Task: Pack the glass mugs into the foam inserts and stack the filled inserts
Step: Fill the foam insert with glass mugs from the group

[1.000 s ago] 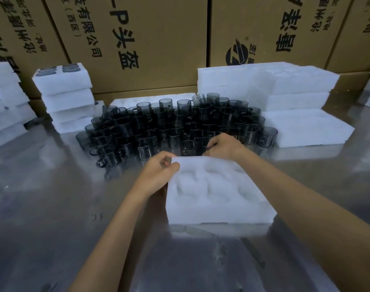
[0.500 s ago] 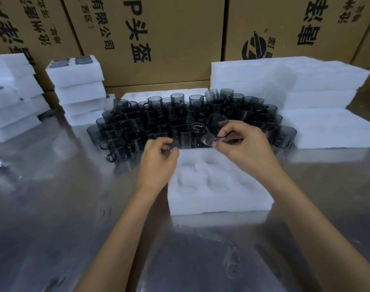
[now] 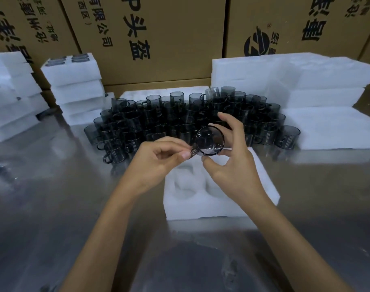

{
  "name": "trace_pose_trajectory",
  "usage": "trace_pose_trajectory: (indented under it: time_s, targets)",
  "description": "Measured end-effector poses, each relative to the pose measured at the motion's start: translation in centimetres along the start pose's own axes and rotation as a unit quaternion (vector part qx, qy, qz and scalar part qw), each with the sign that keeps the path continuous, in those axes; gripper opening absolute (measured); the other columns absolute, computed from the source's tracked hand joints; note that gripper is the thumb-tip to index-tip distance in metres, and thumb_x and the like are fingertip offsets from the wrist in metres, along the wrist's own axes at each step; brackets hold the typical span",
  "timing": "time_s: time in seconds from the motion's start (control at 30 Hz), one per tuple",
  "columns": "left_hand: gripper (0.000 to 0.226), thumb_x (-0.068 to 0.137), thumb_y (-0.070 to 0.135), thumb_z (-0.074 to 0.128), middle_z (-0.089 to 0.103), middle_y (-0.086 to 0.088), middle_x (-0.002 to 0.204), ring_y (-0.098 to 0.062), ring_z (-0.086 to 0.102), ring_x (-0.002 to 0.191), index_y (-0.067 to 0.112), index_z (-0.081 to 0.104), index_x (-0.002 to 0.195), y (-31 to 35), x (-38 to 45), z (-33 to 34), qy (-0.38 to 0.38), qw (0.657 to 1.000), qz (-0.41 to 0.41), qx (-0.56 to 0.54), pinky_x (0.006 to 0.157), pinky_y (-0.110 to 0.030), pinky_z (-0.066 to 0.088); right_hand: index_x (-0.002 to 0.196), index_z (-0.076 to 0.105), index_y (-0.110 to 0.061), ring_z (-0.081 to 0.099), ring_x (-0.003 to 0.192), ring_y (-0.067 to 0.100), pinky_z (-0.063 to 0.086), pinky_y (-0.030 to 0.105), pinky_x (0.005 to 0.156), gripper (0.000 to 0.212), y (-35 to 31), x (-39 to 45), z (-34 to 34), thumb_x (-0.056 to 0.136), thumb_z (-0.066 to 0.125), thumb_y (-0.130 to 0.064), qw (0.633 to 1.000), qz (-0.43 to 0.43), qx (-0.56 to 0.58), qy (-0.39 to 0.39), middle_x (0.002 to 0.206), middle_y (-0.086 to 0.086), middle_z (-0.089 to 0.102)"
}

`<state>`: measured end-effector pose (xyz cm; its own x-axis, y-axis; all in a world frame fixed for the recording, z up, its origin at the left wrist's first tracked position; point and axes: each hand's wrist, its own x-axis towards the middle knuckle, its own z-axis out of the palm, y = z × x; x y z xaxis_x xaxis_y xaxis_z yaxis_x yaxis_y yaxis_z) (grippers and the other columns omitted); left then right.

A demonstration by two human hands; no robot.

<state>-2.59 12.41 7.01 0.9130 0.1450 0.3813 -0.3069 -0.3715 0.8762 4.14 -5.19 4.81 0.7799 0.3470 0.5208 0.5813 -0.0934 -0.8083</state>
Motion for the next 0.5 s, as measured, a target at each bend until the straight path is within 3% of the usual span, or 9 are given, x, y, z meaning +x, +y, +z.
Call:
trace_pose_trajectory:
  time_s: [0.07, 0.13, 0.27, 0.4, 0.5]
  targets:
    - [0.019, 0.073, 0.017, 0.075, 0.071, -0.011, 0.099, -0.012, 0.070, 0.093, 0.009, 0.076, 0.090, 0.0, 0.0, 0.1, -0.014, 1.000, -0.017, -0.021, 0.084, -0.020, 0.053, 0.144, 0.029, -0.042, 0.051, 0.128, 0.000, 0.046, 0.018, 0.097, 0.087, 0.2, -0.1, 0.0, 0.082, 0.071, 0.001, 1.000, 0.006, 0.020, -0.018, 0.138, -0.018, 0.054]
    - [0.036, 0.068, 0.013, 0.082, 0.068, -0.012, 0.101, -0.018, 0.073, 0.091, 0.010, 0.068, 0.102, 0.0, 0.0, 0.3, -0.024, 0.996, -0.049, -0.064, 0.083, -0.023, 0.056, 0.146, 0.032, -0.034, 0.050, 0.130, 0.001, 0.043, 0.016, 0.101, 0.084, 0.3, -0.2, 0.0, 0.082, 0.070, 0.005, 0.998, 0.012, 0.056, -0.033, 0.140, -0.015, 0.054]
    - [0.085, 0.068, 0.003, 0.088, 0.054, 0.000, 0.125, -0.024, 0.074, 0.088, 0.042, 0.050, 0.133, 0.1, -0.1, 0.8, -0.038, 0.997, -0.048, -0.040, 0.087, -0.030, 0.058, 0.147, 0.031, -0.032, 0.046, 0.135, 0.002, 0.041, 0.014, 0.102, 0.083, 0.2, -0.3, 0.0, 0.083, 0.063, 0.011, 0.993, 0.010, 0.092, -0.077, 0.142, -0.013, 0.053]
    - [0.074, 0.069, 0.010, 0.089, 0.056, 0.004, 0.129, -0.016, 0.073, 0.083, 0.042, 0.057, 0.127, -0.1, 0.0, 0.6, -0.019, 0.999, -0.029, -0.001, 0.088, -0.029, 0.058, 0.148, 0.033, -0.030, 0.040, 0.139, -0.002, 0.035, 0.018, 0.112, 0.080, 0.0, 0.2, 0.0, 0.086, 0.059, 0.013, 0.989, 0.018, 0.097, -0.113, 0.147, -0.014, 0.049]
    - [0.065, 0.065, 0.025, 0.091, 0.065, 0.007, 0.116, -0.009, 0.070, 0.086, 0.038, 0.058, 0.118, -0.5, 0.2, 0.1, 0.061, 0.998, -0.022, 0.027, 0.081, -0.020, 0.054, 0.133, 0.055, -0.019, 0.055, 0.125, 0.004, 0.045, 0.026, 0.107, 0.056, -0.5, 2.0, 0.3, 0.086, 0.066, 0.009, 0.992, 0.033, 0.078, -0.096, 0.132, -0.006, 0.061]
